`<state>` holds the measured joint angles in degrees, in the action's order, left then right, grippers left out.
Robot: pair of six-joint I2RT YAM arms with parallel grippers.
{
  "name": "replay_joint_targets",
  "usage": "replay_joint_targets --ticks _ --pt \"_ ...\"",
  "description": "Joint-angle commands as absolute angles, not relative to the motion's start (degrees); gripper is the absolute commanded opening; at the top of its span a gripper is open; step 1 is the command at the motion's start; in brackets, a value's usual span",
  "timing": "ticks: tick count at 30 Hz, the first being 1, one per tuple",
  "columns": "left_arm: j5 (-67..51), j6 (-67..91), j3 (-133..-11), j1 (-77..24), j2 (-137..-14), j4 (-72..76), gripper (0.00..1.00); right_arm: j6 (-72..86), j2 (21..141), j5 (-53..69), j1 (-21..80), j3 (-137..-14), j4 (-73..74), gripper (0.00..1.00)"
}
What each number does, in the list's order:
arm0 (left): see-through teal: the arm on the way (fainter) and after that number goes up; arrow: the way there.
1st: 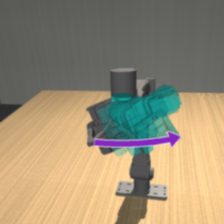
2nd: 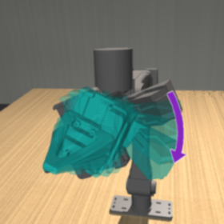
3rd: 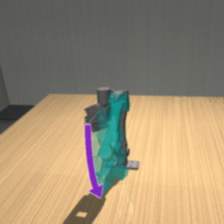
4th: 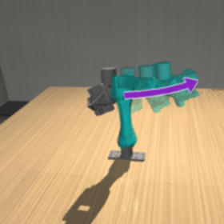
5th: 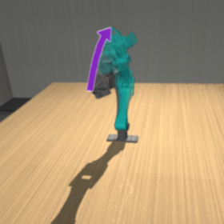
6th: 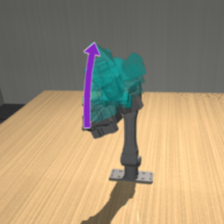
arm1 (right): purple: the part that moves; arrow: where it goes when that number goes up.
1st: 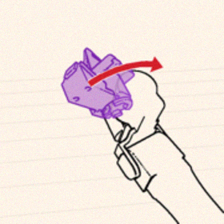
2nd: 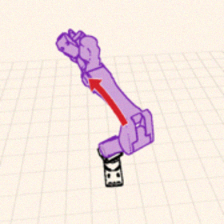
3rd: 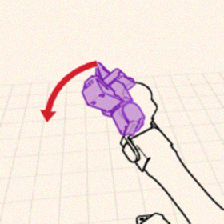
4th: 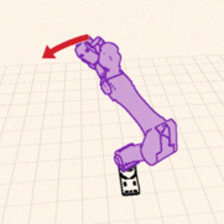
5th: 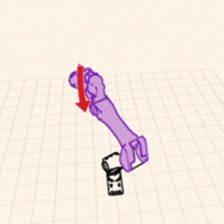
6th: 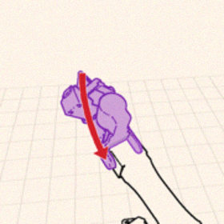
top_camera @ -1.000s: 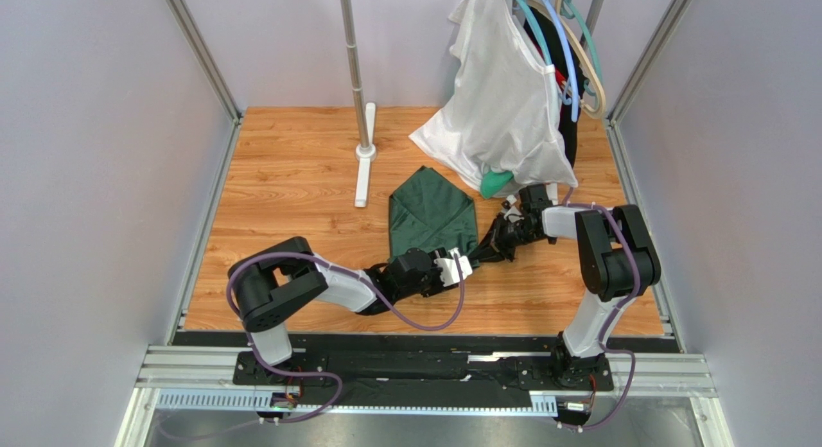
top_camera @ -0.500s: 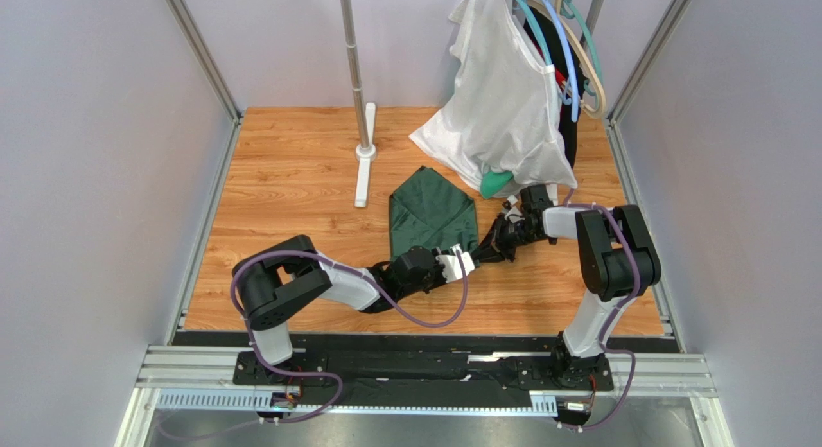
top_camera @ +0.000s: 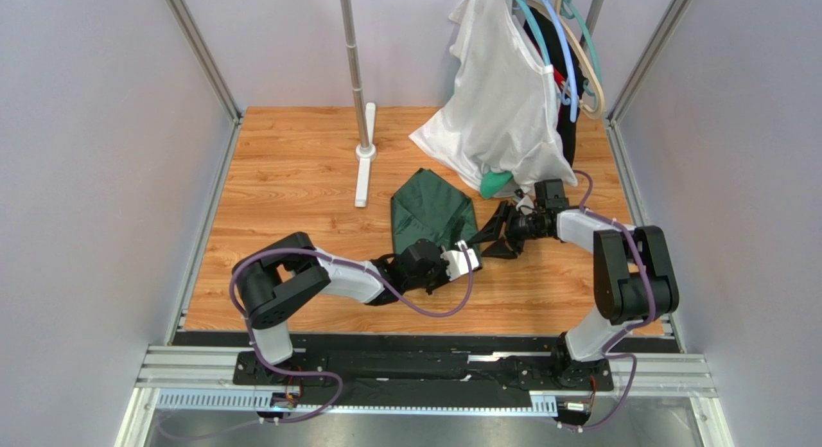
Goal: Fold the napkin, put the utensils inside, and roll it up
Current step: Roll the napkin with the utensil
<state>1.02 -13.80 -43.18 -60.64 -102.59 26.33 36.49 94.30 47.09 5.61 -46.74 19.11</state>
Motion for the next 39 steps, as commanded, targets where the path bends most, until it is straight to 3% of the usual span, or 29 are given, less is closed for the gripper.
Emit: replay_joint_targets --ticks 1,13,21,30,39 --pt "-6.8 -9.0 -45.5 -58.3 -102.7 18.6 0.0 35.7 88.5 46.9 3.6 -43.8 17.9 0.56" --pt "-22.0 -3.8 -48.8 -51.3 -101.6 6.2 0.0 32.7 60.1 33.6 4.2 -26.4 3.1 0.58" --pt "-30.0 -4.4 -54.9 -47.5 -102.8 -6.2 0.0 15.1 44.8 20.7 21.1 -25.7 1.0 0.58" --pt "-40.0 -4.4 -60.6 -43.5 -106.7 -14.2 0.0 6.0 42.8 14.6 35.3 -20.8 -5.8 0.58" --pt "-44.1 -4.4 -64.2 -41.8 -109.8 -18.8 0.0 -4.6 54.0 -1.9 54.1 -25.0 -4.0 0.58"
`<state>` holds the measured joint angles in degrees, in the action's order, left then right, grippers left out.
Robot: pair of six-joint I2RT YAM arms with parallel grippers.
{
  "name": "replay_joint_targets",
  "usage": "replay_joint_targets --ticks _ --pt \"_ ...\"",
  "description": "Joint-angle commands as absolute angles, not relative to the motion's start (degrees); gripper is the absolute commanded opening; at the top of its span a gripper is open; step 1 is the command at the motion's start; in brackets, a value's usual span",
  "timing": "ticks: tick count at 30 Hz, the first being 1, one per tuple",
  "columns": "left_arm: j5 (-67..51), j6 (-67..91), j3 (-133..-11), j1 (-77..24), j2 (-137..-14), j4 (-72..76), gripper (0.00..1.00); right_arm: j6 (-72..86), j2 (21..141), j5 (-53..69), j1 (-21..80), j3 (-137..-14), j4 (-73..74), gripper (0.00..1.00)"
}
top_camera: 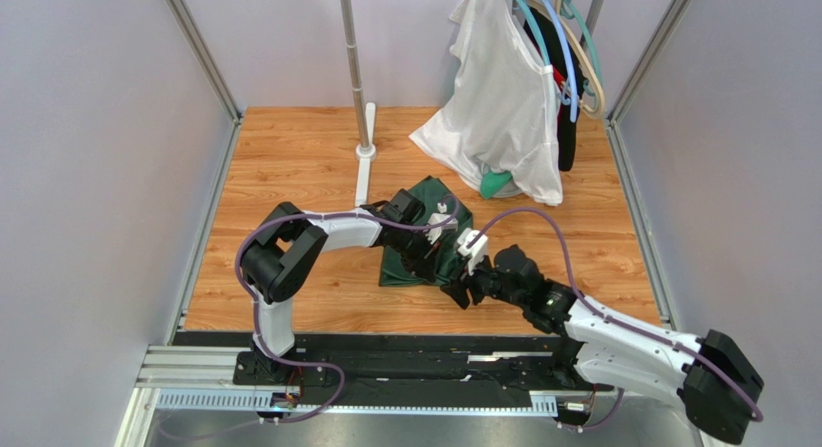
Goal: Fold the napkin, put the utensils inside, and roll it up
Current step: Roll the napkin with the utensil
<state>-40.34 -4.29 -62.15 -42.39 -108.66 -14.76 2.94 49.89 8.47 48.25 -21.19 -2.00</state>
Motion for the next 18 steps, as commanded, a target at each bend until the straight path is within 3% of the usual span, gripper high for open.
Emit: replay_joint_targets --ticks 1,5,18 --pt "-44.5 -4.5 -64.4 -41.7 -109.9 -19.4 0.0 -6.0 55.4 -3.2 55.4 -25.5 -3.7 0.58" --pt "-45.2 -5.1 -65.6 -41.3 -110.3 -21.5 0.0 -9.4 59.9 -11.8 61.1 -26.3 -4.8 0.58" --pt "-46.9 -6.8 -68.6 -40.1 -111.4 -26.4 0.0 -12.4 68.4 -9.4 61.8 -29.1 -4.8 0.58"
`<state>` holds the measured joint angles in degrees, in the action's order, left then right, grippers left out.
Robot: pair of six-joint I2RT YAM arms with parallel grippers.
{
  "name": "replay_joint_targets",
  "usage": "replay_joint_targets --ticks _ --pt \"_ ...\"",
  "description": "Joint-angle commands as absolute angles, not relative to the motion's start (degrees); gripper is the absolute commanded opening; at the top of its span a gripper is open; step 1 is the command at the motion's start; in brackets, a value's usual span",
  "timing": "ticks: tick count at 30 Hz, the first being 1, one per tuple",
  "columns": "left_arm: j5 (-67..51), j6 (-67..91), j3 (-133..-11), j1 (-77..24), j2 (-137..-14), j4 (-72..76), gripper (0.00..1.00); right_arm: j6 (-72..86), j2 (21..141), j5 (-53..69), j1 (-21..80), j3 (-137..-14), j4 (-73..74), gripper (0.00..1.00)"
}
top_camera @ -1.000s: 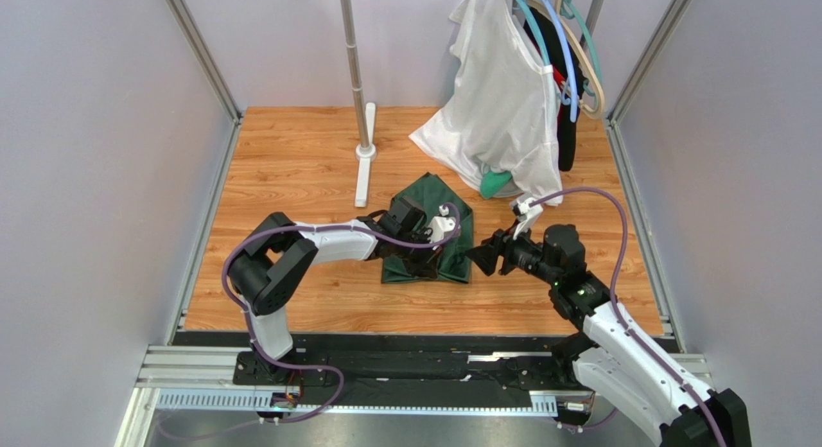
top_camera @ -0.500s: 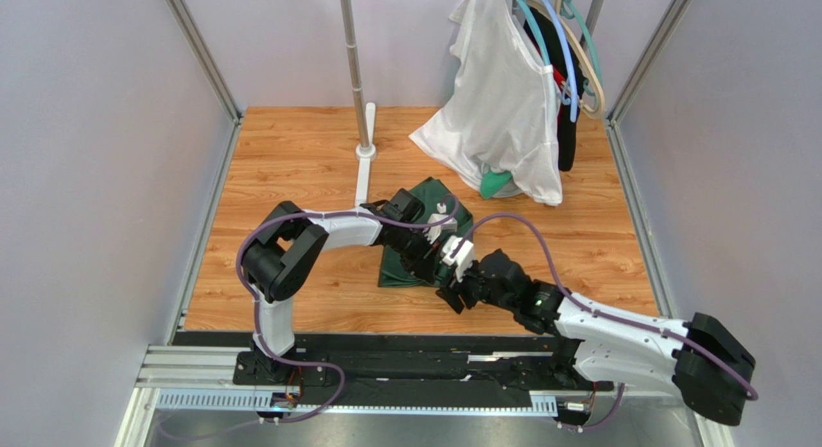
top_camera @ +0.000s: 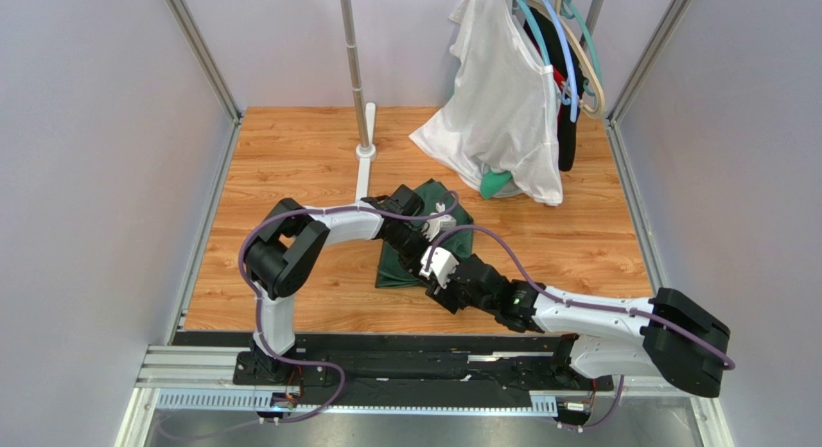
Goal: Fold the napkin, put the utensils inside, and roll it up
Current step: Roll the napkin with the utensil
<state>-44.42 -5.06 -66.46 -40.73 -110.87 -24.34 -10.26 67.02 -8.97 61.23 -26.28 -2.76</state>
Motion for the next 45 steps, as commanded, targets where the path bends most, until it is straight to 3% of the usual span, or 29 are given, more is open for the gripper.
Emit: replay_joint_targets --ticks 1,25,29,38,40,42,43,45 --pt "-47.0 -7.0 -68.7 -40.0 -111.6 -26.5 0.0 -12.6 69.2 -9.4 62.1 -29.3 -4.8 0.58" --pt "-49.0 -7.6 -69.1 -39.8 -112.4 -27.8 0.0 -16.2 80.0 -15.7 63.9 -30.1 -10.0 0.48" --pt "-49.7 -7.8 -69.3 -39.8 -112.5 -27.9 0.0 -16.3 80.3 -15.9 64.1 -30.1 -10.3 0.39" --pt "-49.9 -7.3 -69.1 -39.6 -112.6 -27.3 0.0 -14.8 81.1 -15.8 64.1 -31.1 -8.0 0.01" --pt "-50.1 -6.8 -68.6 -39.4 -112.1 -26.5 0.0 -14.4 81.0 -15.3 64.1 -31.4 -7.5 0.0" --pt "-49.6 -5.5 -68.2 -39.0 -111.4 -25.2 0.06 -13.6 80.9 -15.0 64.1 -31.4 -6.8 0.0" --pt "-49.2 -5.3 -67.6 -38.6 -110.6 -24.1 0.18 -13.4 80.9 -14.6 64.1 -31.4 -6.5 0.0" --pt "-48.8 -4.1 -66.8 -38.2 -109.6 -22.8 0.29 -12.7 80.3 -13.7 64.1 -31.4 -5.7 0.0"
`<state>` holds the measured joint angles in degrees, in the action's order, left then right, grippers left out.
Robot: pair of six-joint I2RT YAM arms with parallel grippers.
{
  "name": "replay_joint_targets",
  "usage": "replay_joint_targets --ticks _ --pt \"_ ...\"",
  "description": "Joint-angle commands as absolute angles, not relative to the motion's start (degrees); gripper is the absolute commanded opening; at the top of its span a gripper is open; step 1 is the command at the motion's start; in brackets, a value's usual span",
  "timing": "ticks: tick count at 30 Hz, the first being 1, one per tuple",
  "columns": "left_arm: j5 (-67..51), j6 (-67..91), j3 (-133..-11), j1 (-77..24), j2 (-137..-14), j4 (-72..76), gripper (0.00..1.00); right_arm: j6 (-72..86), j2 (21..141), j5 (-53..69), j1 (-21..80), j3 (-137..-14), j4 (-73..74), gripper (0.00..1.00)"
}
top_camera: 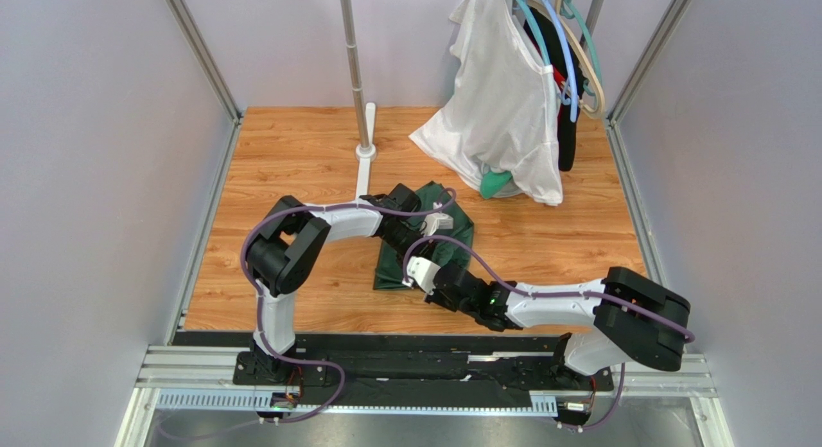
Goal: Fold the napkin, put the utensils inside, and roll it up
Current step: Roll the napkin with the utensil
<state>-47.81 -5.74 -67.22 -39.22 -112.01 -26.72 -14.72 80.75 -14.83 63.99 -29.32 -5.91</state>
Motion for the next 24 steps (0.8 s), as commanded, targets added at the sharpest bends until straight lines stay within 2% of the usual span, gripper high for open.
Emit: replay_joint_targets --ticks 1,2,4,6,12,24 --pt "-48.8 -4.0 -65.9 -37.7 -108.5 -21.5 0.34 -12.5 80.1 -13.5 64.2 -31.4 -5.5 0.0" --pt "-48.5 -3.5 -65.7 -37.5 -108.1 -20.8 0.38 -12.1 79.9 -13.4 64.1 -31.2 -5.2 0.0" --pt "-48.1 -2.6 -64.7 -36.9 -107.3 -19.4 0.57 -11.8 79.1 -12.8 64.1 -31.1 -4.9 0.0" --pt "-47.8 -2.0 -64.2 -36.5 -107.1 -18.6 0.69 -11.2 78.6 -11.8 63.9 -30.9 -4.4 0.0" --pt "-47.0 3.1 -57.8 -33.9 -101.3 -8.4 0.75 -9.8 77.7 -9.1 63.2 -30.9 -2.6 0.0" --pt "-40.2 6.3 -47.0 -30.8 -93.0 4.4 0.76 -8.3 75.7 -1.7 59.2 -30.6 -1.6 0.0"
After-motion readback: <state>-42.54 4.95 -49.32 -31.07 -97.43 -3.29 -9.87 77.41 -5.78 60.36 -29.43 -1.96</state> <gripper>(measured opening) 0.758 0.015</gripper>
